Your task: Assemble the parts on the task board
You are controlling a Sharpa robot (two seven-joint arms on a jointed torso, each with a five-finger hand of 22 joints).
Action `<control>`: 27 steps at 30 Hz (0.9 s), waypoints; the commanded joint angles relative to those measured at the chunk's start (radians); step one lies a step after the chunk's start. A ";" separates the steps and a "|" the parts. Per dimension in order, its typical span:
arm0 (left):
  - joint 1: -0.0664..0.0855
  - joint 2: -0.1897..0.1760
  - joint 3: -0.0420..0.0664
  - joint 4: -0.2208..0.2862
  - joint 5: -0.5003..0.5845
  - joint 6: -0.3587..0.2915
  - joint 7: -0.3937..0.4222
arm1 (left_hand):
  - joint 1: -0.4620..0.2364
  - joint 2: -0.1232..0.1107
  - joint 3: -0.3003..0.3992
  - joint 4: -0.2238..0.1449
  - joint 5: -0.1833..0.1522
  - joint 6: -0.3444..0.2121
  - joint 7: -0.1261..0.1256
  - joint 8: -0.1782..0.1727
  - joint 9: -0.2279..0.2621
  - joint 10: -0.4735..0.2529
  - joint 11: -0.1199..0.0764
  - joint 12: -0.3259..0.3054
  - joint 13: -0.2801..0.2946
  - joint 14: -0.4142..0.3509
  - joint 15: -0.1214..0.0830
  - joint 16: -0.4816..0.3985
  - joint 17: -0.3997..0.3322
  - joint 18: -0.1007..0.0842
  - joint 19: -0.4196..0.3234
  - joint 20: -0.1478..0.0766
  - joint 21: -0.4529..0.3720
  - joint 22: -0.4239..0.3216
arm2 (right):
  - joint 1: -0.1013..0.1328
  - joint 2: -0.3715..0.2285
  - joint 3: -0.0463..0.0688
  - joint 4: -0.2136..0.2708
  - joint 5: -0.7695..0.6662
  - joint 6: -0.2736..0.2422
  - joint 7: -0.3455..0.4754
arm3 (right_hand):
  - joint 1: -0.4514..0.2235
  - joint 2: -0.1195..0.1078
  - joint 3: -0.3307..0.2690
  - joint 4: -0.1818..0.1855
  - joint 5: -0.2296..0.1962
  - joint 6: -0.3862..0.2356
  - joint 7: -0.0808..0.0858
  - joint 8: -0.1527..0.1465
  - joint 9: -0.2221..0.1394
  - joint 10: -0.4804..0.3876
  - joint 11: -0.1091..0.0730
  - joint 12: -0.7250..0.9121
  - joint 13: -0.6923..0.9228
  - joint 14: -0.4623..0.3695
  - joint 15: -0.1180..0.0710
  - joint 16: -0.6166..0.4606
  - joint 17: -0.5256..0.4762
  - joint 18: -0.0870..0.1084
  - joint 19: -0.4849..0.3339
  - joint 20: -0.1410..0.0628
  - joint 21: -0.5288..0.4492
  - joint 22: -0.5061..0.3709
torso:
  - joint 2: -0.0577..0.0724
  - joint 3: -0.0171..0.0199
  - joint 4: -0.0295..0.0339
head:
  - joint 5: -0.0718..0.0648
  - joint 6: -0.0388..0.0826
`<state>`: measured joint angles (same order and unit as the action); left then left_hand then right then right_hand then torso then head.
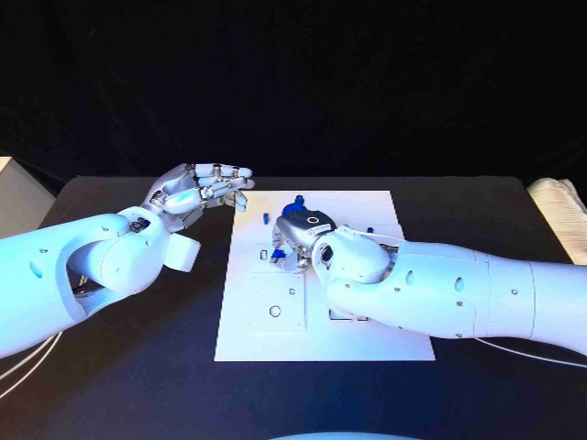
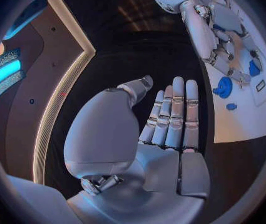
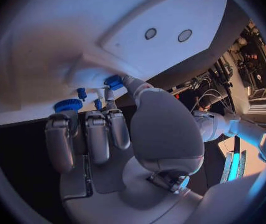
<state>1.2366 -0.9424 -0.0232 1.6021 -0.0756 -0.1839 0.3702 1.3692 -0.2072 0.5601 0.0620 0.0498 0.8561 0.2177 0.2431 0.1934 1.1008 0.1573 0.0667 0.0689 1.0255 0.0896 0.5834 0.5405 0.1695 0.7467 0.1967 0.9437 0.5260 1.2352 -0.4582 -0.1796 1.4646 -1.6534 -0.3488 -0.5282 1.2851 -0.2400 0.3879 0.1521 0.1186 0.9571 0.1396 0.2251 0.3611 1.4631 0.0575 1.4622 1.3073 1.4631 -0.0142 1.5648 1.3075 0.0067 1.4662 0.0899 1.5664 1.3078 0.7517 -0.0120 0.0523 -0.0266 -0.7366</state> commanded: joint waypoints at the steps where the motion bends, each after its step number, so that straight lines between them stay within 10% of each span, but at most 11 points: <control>1: 0.000 0.001 0.000 0.002 -0.003 0.018 0.004 | -0.009 0.002 -0.003 -0.001 0.002 -0.005 0.000 -0.006 0.001 -0.008 -0.002 0.002 0.001 -0.005 0.000 0.006 0.001 0.013 -0.007 -0.003 0.006 0.000 | -0.006 -0.004 -0.004 0.003 -0.017 0.056 -0.016 | 0.014 0.001 -0.009 0.000 -0.003 0.012 -0.002 0.010 0.003 0.024 0.000 -0.005 0.179 0.100 0.002 -0.006 0.230 -0.006 0.103 0.005 0.002 0.262 | 0.000 -0.0006 -0.0001 | 0.000 -0.001; 27: 0.000 0.000 0.000 0.002 -0.007 0.019 -0.001 | -0.009 0.002 -0.003 -0.001 0.002 -0.005 0.000 -0.006 0.001 -0.008 -0.002 0.002 0.001 -0.005 0.000 0.006 0.001 0.013 -0.007 -0.003 0.006 0.000 | -0.009 -0.022 -0.004 0.019 -0.041 0.041 -0.011 | 0.066 0.009 0.020 -0.031 0.039 0.015 -0.007 0.030 0.007 0.020 -0.006 -0.009 0.175 0.101 -0.004 -0.005 0.233 -0.006 0.103 -0.002 0.001 0.261 | 0.000 0.0006 -0.0010 | 0.000 -0.005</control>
<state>1.2366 -0.9434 -0.0232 1.6022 -0.0775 -0.1830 0.3671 1.3693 -0.2072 0.5601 0.0620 0.0497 0.8561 0.2178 0.2431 0.1932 1.1008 0.1573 0.0667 0.0685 1.0255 0.0895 0.5834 0.5403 0.1695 0.7468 0.1967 0.9437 0.5260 1.2328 -0.4762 -0.1785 1.4882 -1.6847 -0.3385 -0.5310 1.3403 -0.2294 0.4051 0.1212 0.1556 0.9753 0.1288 0.2513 0.3689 1.4670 0.0537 1.4557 1.3073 1.4632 -0.0142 1.5648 1.3074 0.0067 1.4662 0.0899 1.5663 1.3073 0.7512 -0.0117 0.0509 -0.0256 -0.7418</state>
